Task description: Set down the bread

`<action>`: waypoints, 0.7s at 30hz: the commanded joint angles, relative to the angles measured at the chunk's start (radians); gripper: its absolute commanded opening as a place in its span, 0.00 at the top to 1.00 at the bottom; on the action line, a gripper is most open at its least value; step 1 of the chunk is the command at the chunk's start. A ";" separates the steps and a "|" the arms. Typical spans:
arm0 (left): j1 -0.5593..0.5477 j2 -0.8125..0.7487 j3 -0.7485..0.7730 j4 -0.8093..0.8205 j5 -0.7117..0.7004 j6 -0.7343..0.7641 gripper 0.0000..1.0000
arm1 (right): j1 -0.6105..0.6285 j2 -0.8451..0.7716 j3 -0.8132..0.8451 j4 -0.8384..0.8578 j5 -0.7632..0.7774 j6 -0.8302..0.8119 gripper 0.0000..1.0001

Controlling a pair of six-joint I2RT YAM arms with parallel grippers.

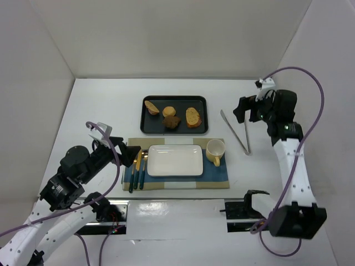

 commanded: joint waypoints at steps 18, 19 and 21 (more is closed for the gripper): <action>0.005 0.002 -0.002 0.009 -0.034 0.002 0.00 | 0.032 -0.027 -0.351 0.182 -0.034 -0.419 0.00; 0.005 0.002 -0.002 0.009 -0.034 0.002 0.00 | 0.023 0.031 -0.322 0.166 -0.034 -0.428 0.00; 0.005 0.002 -0.002 0.009 -0.034 0.002 0.00 | 0.013 0.111 -0.291 0.147 -0.023 -0.449 0.00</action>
